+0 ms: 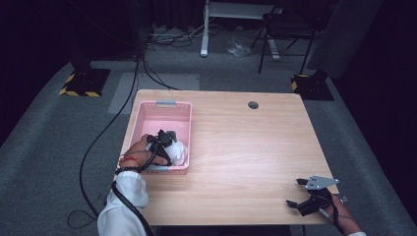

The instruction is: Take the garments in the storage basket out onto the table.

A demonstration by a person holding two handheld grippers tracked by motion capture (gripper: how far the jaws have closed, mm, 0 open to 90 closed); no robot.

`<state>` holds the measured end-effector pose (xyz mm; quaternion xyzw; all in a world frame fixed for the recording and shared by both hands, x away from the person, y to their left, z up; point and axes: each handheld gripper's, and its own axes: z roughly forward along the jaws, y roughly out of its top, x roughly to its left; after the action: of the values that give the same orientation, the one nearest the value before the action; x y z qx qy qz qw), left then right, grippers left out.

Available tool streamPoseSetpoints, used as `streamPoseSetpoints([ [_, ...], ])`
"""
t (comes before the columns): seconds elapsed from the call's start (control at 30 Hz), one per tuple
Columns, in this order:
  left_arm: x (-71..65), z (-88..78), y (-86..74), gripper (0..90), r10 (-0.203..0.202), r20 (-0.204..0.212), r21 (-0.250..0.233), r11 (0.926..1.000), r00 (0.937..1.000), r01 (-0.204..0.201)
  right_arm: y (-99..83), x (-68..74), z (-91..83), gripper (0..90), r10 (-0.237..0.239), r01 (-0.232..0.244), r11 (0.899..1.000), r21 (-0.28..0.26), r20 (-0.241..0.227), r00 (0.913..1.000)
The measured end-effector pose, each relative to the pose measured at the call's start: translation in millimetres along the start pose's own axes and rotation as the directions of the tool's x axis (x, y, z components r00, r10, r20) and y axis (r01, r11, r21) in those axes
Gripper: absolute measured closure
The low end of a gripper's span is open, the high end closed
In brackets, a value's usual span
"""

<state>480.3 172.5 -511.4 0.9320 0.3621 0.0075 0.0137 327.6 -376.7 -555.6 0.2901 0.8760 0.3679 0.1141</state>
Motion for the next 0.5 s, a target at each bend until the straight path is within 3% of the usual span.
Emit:
streamPoseSetpoints([
  [0.07, 2.5, -0.2, -0.6, 3.4, -0.01, 0.033, 0.001, 0.9999, 0.9994, 0.01, 0.0, 0.0, 0.0, 0.2, 0.0, 0.0, 1.0, 0.0, 0.0, 1.0],
  [0.2, 1.4, -3.8, -2.9, 12.1, -0.001, 0.047, -0.03, 0.9995, 0.9989, 0.003, 0.0, 0.0, 0.0, 0.2, 0.0, 0.0, 1.0, 0.0, -0.001, 1.0],
  [0.27, 2.8, -7.8, -5.4, 23.4, -0.014, 0.052, -0.067, 0.9976, 0.9985, 0.018, 0.1, 0.0, 0.1, 0.3, -0.001, 0.001, 1.0, 0.0, 0.0, 1.0],
  [0.33, 4.3, -10.8, -7.0, 45.4, -0.024, 0.062, -0.093, 0.9952, 0.9978, 0.029, 0.1, 0.0, 0.1, 0.2, 0.0, 0.0, 1.0, 0.0, -0.001, 1.0],
  [0.5, 2.3, -11.8, -7.8, 59.3, -0.019, 0.064, -0.114, 0.9931, 0.9978, 0.027, 0.1, 0.0, 0.0, 0.2, 0.0, 0.0, 1.0, 0.0, -0.001, 1.0],
])
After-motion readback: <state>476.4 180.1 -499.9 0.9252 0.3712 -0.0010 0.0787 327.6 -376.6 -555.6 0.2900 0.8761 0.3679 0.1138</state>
